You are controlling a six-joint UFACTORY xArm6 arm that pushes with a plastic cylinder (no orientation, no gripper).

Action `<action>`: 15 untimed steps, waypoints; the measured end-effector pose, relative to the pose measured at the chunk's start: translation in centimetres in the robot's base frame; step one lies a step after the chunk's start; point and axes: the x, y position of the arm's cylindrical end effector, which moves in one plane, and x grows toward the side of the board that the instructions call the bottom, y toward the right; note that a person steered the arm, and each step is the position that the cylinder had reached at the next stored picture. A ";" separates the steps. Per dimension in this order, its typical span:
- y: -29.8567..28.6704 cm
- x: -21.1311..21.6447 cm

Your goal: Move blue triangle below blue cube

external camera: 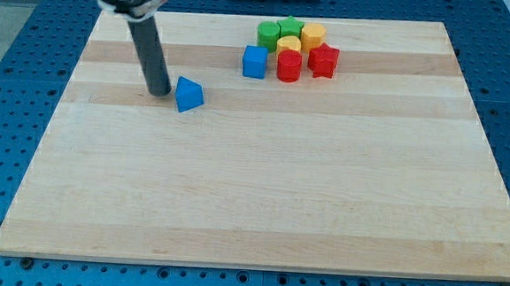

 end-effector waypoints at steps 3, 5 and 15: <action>1.8 -0.5; 2.4 0.6; 5.5 4.7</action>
